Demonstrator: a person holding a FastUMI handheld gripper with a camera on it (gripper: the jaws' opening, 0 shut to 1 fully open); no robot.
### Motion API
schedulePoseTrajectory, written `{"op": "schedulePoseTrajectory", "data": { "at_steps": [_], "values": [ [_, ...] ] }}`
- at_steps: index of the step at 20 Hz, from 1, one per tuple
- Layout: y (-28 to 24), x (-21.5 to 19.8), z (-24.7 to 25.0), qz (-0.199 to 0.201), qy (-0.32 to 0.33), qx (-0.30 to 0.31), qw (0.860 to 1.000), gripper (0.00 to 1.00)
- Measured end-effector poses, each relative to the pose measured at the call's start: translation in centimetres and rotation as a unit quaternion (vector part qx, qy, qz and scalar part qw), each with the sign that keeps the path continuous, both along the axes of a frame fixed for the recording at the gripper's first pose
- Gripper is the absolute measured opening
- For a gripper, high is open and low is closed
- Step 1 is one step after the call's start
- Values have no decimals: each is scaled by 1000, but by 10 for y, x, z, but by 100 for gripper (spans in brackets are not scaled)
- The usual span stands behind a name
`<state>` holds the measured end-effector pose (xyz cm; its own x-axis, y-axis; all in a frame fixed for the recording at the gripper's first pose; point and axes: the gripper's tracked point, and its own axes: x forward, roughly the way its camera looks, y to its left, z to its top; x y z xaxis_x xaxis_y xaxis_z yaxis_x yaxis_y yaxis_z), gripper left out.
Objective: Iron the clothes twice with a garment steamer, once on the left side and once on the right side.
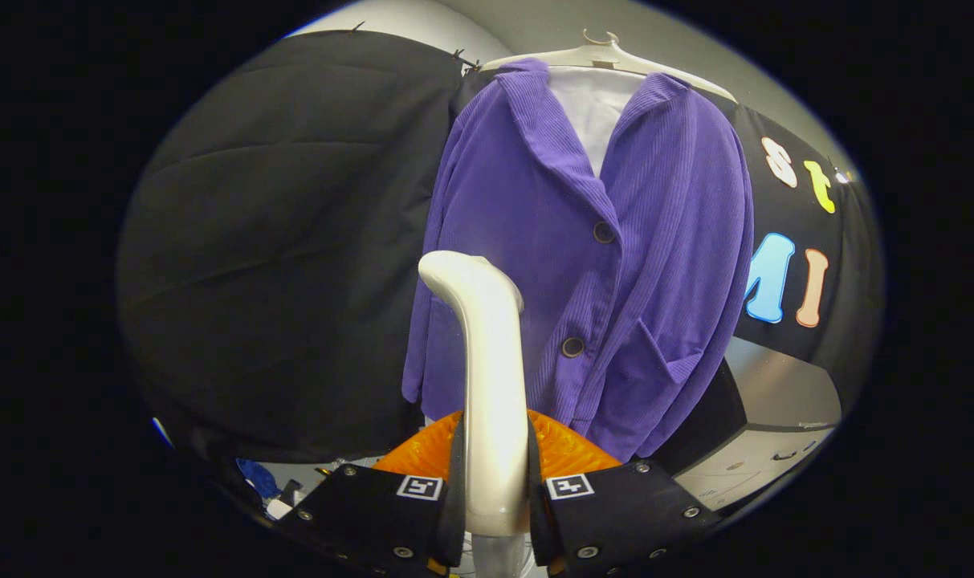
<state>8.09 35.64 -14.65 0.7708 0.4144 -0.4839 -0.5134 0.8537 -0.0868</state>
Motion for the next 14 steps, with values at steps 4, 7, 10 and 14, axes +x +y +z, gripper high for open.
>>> {"op": "schedulePoseTrajectory", "data": {
  "at_steps": [4, 7, 10, 14],
  "values": [
    [-8, -12, -27, 5, 22, -12, 1000, 33],
    [-11, -19, -56, 6, 54, -19, 998, 33],
    [-14, -25, -74, 9, 67, -29, 997, 33],
    [-22, -39, -112, 15, 99, -50, 994, 33]
  ]
}}
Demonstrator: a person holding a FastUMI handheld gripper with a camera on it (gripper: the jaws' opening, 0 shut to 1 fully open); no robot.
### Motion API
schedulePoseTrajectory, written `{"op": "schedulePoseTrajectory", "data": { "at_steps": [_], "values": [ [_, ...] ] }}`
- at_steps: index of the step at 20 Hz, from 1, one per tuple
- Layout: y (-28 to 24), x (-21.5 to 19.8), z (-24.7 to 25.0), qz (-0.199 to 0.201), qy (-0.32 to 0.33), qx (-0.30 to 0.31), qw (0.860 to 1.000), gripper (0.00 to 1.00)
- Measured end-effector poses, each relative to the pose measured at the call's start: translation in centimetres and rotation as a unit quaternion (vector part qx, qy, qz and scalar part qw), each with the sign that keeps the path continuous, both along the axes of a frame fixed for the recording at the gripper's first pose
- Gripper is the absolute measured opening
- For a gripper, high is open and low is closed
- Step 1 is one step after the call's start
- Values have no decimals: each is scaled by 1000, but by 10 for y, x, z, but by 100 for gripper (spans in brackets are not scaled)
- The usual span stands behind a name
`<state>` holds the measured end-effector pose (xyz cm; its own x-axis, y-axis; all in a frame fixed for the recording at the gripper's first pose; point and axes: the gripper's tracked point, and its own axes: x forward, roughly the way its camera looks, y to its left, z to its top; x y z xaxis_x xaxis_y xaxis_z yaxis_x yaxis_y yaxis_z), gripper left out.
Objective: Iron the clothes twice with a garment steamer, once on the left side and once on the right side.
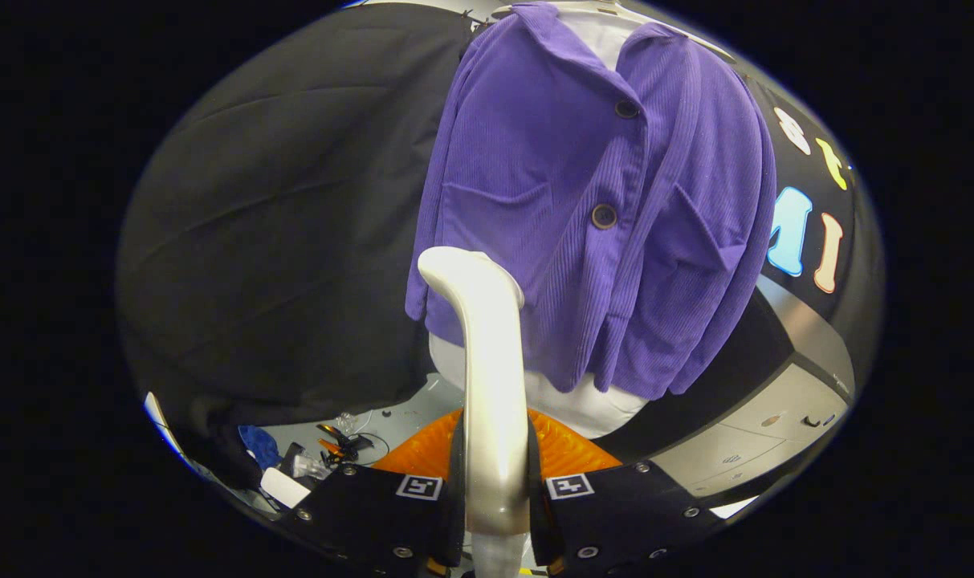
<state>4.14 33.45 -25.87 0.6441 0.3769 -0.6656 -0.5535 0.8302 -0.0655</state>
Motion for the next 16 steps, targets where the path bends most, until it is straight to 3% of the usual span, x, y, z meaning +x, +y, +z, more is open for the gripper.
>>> {"op": "schedulePoseTrajectory", "data": {
  "at_steps": [4, 8, 16],
  "values": [
    [-10, -22, -33, -17, 64, 5, 998, 33],
    [-37, -37, -34, -26, 77, 12, 997, 33],
    [-148, -105, -37, -66, 138, 22, 988, 33]
  ]
}}
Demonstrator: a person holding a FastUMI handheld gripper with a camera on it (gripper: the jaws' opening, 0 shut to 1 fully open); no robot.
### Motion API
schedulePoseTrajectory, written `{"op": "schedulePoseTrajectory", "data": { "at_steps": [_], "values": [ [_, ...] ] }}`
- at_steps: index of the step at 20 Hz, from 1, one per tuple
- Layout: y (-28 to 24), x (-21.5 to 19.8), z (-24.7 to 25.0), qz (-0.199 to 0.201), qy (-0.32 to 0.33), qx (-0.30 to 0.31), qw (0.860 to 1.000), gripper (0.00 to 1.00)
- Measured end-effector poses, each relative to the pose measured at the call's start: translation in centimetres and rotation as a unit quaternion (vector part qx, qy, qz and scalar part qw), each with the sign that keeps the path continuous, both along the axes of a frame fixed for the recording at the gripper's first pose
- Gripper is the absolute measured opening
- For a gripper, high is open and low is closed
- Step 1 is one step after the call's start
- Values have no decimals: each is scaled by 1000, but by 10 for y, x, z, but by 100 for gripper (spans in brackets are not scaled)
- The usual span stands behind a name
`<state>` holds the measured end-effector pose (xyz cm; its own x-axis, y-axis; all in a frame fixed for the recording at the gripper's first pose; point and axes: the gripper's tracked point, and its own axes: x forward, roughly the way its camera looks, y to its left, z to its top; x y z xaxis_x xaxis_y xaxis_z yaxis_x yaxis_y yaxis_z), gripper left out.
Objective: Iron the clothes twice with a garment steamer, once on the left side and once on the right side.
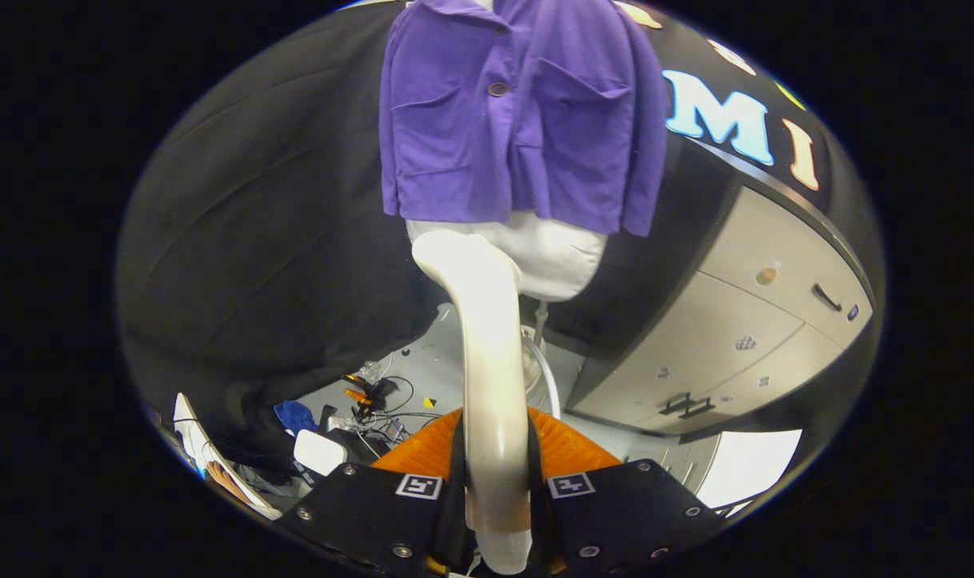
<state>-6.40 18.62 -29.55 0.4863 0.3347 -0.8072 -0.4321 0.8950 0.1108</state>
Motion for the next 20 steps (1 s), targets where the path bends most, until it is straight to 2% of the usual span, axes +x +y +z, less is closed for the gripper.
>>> {"op": "schedulePoseTrajectory", "data": {
  "at_steps": [6, 12, 20],
  "values": [
    [-73, -1, 49, -66, -24, 40, 997, 33],
    [-122, 21, 122, -118, -113, 93, 982, 33],
    [-135, 46, 233, -120, -233, 132, 956, 33]
  ]
}}
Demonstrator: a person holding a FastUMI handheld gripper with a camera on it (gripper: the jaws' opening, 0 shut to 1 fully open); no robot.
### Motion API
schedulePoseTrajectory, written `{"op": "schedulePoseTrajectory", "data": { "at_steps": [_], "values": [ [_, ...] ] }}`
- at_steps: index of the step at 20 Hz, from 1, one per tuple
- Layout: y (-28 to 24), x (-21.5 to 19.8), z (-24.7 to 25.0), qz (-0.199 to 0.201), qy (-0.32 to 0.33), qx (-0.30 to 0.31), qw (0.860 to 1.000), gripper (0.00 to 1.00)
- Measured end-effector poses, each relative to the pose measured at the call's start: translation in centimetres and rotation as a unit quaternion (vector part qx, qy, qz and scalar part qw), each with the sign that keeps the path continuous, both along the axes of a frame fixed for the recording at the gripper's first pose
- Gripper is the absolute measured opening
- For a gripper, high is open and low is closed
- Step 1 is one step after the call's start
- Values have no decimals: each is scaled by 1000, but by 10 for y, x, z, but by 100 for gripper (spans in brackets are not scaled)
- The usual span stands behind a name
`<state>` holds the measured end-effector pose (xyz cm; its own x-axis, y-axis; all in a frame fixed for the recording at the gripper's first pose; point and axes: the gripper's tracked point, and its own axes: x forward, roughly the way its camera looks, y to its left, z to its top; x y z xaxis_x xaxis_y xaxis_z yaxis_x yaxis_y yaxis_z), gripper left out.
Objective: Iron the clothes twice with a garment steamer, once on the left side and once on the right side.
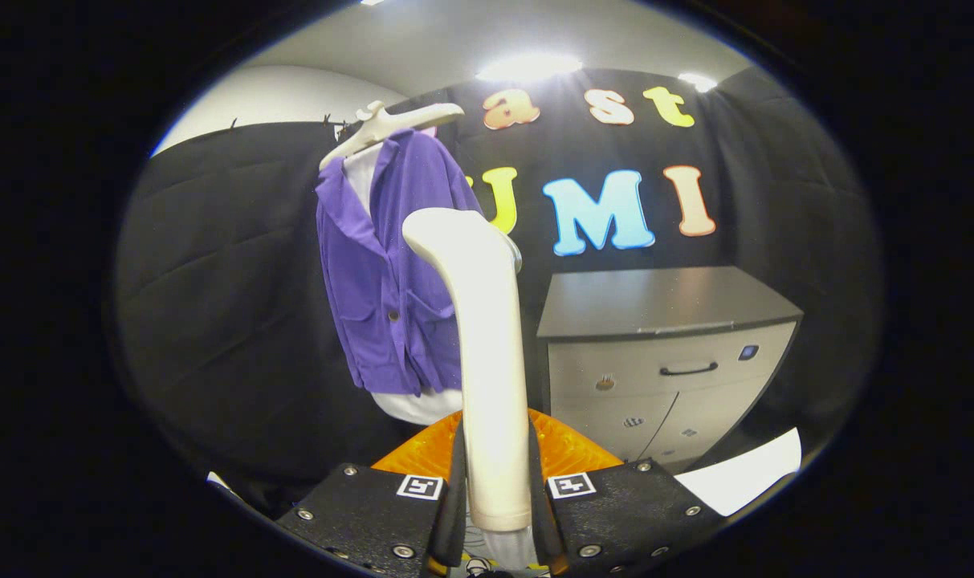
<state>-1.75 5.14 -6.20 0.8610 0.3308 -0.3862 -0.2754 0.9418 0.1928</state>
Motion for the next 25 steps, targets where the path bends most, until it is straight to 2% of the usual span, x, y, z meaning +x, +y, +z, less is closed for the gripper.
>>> {"op": "schedulePoseTrajectory", "data": {
  "at_steps": [5, 10, 17, 25],
  "values": [
    [-14, 7, 47, -25, -69, 2, 997, 33],
    [-30, 4, 59, -53, -111, -21, 992, 34],
    [-31, -3, 74, -59, -138, -14, 989, 34],
    [-42, 0, 70, -95, -142, -33, 985, 34]
  ]
}}
